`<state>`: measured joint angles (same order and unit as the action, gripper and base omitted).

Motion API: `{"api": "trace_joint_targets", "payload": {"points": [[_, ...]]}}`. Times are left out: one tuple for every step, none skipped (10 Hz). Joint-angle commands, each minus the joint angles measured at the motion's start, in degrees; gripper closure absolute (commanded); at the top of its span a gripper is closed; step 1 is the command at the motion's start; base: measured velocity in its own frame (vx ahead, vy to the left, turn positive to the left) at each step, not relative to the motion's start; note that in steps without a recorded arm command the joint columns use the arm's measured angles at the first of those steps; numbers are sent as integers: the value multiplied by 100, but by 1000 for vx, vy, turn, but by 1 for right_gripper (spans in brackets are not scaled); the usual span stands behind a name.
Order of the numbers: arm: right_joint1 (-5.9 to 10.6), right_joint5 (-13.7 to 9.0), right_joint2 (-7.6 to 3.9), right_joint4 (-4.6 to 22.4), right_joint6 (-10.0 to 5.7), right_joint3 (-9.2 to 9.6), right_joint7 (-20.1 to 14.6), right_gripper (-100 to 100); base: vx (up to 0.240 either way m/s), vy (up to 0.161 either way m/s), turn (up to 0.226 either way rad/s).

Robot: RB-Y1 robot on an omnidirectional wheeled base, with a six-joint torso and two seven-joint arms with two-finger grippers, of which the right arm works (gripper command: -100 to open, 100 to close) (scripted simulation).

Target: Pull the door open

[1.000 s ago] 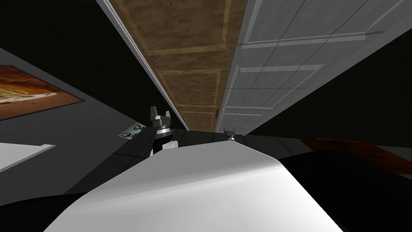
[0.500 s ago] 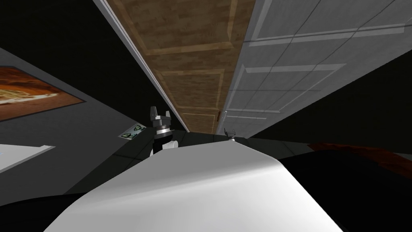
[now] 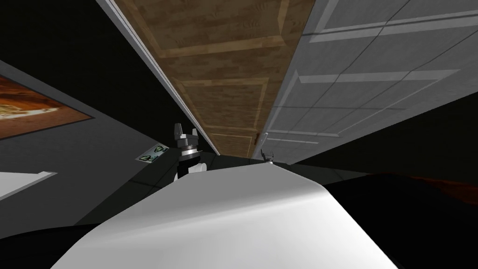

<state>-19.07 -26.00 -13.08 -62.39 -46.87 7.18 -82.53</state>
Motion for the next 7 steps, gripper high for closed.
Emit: {"api": "trace_joint_targets", "payload": {"points": [[-122, -31, -44, 81, -1, -59, -9, -100, -75, -5, -112], [-148, -39, -55, 99, -1, -74, -11, -100, -160, 14, -66], [-230, -66, -92, 159, -2, -125, -19, -100, -166, 8, -53], [-304, -92, -128, 216, -2, -176, -26, -100, -169, 18, -87], [-398, -129, -178, 292, -3, -246, -38, -100, -187, 11, -97], [-509, -175, -240, 386, -4, -334, -53, -100, -180, -4, -90], [-509, -175, -240, 361, -4, -334, -53, -100, -121, -2, -39]]}}
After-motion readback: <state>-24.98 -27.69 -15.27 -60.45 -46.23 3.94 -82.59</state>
